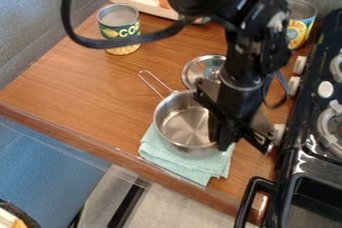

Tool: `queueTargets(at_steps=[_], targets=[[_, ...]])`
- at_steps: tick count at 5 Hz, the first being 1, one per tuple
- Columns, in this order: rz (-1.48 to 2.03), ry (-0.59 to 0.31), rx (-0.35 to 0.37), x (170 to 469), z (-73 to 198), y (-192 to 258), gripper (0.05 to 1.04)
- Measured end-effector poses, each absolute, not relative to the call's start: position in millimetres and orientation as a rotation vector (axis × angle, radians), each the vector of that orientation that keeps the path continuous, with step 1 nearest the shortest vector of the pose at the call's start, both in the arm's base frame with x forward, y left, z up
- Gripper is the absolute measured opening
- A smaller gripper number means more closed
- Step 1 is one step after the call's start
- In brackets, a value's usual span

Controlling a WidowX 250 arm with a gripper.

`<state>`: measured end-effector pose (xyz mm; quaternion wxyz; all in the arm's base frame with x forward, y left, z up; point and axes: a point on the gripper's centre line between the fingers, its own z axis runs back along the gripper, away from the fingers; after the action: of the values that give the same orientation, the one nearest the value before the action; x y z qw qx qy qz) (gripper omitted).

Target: Move the pot to the left side of the table

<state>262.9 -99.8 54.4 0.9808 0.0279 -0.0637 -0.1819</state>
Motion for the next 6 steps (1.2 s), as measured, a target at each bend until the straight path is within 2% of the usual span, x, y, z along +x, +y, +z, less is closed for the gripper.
queueTargets(at_steps=[1, 2, 3, 5, 6], targets=[[-0.321, -0.138, 0.063, 273.7, 64.2, -78.3, 0.071], [-0.217, -0.194, 0.065, 288.6, 81.8, -38.6, 0.067], [-0.079, -0.181, 0.090, 295.3, 81.1, 10.9, 0.067], [0.029, -0.139, 0.138, 286.7, 69.5, 60.9, 0.067], [0.030, -0.089, 0.157, 284.1, 49.8, 77.4, 0.067]])
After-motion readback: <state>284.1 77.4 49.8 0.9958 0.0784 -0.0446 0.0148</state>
